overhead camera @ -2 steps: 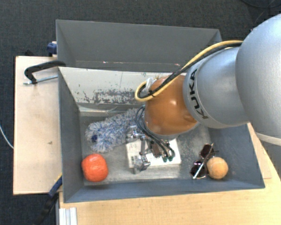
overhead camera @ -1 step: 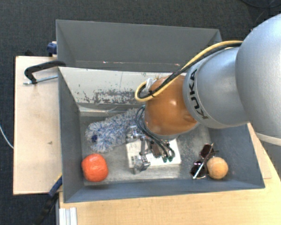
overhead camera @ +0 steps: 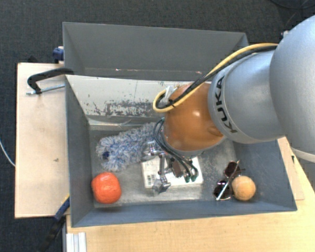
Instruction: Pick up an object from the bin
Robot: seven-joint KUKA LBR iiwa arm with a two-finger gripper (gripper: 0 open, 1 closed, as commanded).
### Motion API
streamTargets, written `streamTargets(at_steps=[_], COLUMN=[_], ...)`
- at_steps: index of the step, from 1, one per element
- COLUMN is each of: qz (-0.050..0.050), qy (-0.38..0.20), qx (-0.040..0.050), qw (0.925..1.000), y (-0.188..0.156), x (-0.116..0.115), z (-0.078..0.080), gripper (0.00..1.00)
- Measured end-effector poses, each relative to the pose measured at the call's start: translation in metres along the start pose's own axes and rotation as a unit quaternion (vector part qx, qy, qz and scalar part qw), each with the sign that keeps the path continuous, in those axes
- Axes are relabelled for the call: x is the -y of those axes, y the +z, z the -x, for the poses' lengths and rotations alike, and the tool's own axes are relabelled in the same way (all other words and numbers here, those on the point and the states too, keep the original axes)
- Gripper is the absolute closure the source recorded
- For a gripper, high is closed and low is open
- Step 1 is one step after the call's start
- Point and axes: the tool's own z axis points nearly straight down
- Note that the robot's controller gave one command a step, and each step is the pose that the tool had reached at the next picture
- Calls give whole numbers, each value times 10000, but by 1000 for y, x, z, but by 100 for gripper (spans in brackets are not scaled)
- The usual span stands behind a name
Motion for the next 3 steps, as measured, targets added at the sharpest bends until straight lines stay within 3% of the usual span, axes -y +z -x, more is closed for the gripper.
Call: streamTargets(at_steps=[1,2,3], qz=[15,2,5], qy=[-147,-132,-135], qx=[-16,115,9], qw=[9999,9998,9999], y=[9,11,12], x=[16,17,18], z=[28,32,27], gripper=[100,0,100])
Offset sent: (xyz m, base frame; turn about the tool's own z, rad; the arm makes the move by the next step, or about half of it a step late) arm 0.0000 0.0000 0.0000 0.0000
